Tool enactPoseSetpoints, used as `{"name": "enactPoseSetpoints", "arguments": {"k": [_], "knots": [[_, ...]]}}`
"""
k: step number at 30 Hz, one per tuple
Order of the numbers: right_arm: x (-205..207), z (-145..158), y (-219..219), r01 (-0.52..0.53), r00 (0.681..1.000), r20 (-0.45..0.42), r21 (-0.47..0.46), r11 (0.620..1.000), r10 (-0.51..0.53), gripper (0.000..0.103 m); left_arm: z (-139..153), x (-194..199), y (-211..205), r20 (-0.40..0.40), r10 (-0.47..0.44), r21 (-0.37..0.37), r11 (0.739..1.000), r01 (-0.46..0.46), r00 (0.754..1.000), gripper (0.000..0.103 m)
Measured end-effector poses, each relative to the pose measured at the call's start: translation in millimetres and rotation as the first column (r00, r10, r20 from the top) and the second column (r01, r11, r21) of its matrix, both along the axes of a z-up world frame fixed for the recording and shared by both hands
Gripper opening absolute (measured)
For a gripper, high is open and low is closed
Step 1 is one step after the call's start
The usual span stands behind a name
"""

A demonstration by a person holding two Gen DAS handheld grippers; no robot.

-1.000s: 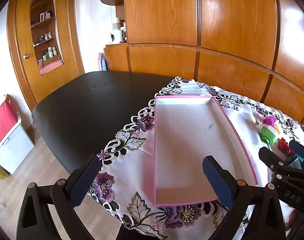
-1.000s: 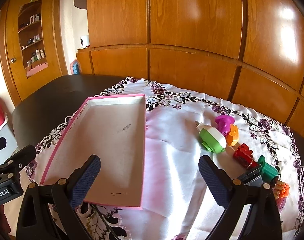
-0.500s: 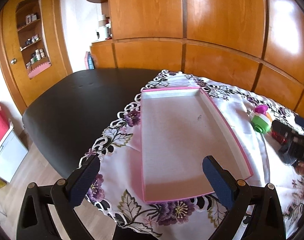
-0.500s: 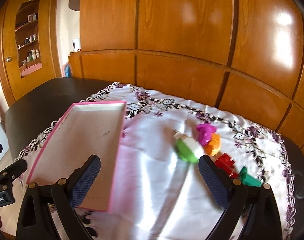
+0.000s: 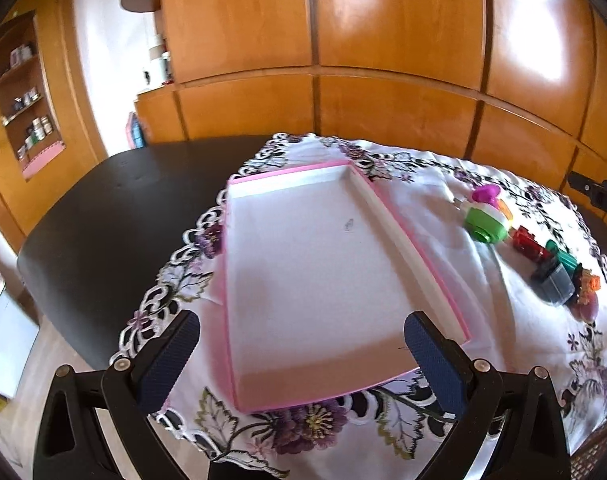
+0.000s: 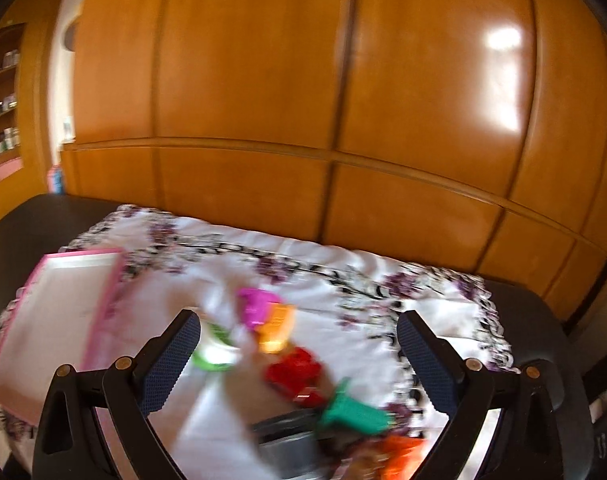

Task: Organize rigid objects
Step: 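Grasp the white-green bottle with the left tool while the right tool grasps the magenta cup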

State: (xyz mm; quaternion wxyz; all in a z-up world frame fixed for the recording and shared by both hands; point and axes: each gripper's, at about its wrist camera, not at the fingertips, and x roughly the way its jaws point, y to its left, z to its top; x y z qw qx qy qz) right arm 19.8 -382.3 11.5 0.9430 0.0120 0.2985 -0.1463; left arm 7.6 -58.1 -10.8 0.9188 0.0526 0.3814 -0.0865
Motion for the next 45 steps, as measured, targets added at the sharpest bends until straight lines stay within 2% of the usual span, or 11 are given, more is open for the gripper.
{"name": "enactPoseSetpoints", "arguments": {"k": [2,4,6,13,18,21,24,33,38,42,45], "knots": [[-3,-9,-19,0.038,0.999,-0.004,0.045,0.998,-0.038,0.101,0,1,-4,-0.011,-0.031,-0.025,0.999,0.031,0.999,0.103],[-5,-24,-44,0.088,0.996,-0.025,0.165,0.982,-0.085,0.101,0,2,-9,-0.014,-0.057,-0.035,0.998,0.057,0.998,0.103],[-6,-31,-66,0.127,0.992,-0.046,0.299,0.946,-0.118,0.101,1,5,-18,-0.02,-0.085,-0.042,0.996,0.085,0.996,0.103],[-19,-32,-86,0.158,0.985,-0.01,0.425,0.891,-0.17,0.101,5,13,-53,-0.008,-0.209,-0.089,0.974,0.208,0.978,0.103],[-19,-32,-87,0.154,0.986,-0.007,0.44,0.885,-0.168,0.101,6,30,-86,-0.038,-0.29,-0.088,0.954,0.286,0.956,0.103],[-21,-30,-86,0.153,0.985,0.001,0.434,0.888,-0.17,0.101,5,44,-106,-0.097,-0.327,-0.106,0.942,0.317,0.94,0.103],[-22,-29,-87,0.153,0.985,0.004,0.441,0.884,-0.173,0.101,3,61,-130,-0.143,-0.335,-0.119,0.94,0.32,0.931,0.103],[-20,-30,-88,0.131,0.988,0.007,0.467,0.875,-0.152,0.101,-9,112,-197,-0.26,-0.335,-0.247,0.93,0.273,0.905,0.102],[-20,-30,-88,0.122,0.989,0.013,0.474,0.872,-0.146,0.101,-34,140,-218,-0.355,-0.301,-0.291,0.935,0.201,0.885,0.092],[-20,-31,-90,0.122,0.989,0.015,0.489,0.864,-0.148,0.101,-54,158,-229,-0.394,-0.258,-0.302,0.943,0.14,0.882,0.089],[-20,-32,-92,0.125,0.988,0.014,0.492,0.862,-0.151,0.101,-67,168,-240,-0.415,-0.248,-0.294,0.947,0.129,0.875,0.074]]}}
